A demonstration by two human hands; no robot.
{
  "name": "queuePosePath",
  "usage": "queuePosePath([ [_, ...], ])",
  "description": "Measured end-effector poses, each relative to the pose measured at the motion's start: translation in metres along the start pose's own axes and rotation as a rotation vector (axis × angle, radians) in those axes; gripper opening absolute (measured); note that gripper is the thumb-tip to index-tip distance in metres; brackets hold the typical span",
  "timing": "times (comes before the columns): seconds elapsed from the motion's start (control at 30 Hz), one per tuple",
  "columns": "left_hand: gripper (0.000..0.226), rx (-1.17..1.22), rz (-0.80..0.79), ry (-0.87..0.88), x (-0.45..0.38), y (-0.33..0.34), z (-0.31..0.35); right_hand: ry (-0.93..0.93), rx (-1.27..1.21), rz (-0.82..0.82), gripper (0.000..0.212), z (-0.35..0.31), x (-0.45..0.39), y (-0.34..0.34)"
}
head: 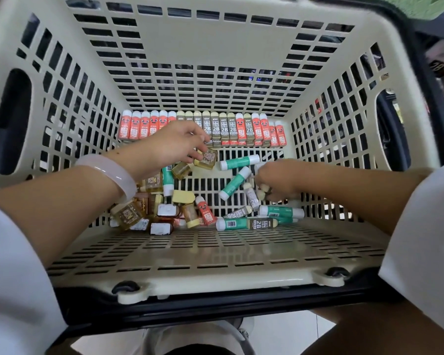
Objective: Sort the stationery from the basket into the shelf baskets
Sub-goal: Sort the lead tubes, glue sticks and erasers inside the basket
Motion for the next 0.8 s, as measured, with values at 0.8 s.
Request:
queuePosePath([
  [0.8,0.020,0.266,-0.162,-0.070,0.005,0.022,-0.004,0.133,-1.476,0.526,0.040,0.012,-0.005,-0.066],
])
Point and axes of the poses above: each hand's wrist, its own x-axis away from the middle knuckle, its own y-axis out of the palm, z = x × y, the point moved 8 cm from there along -x, towards the middle knuckle, and after that the axes turned 3 degrees about -x, right-handed, at the moved point
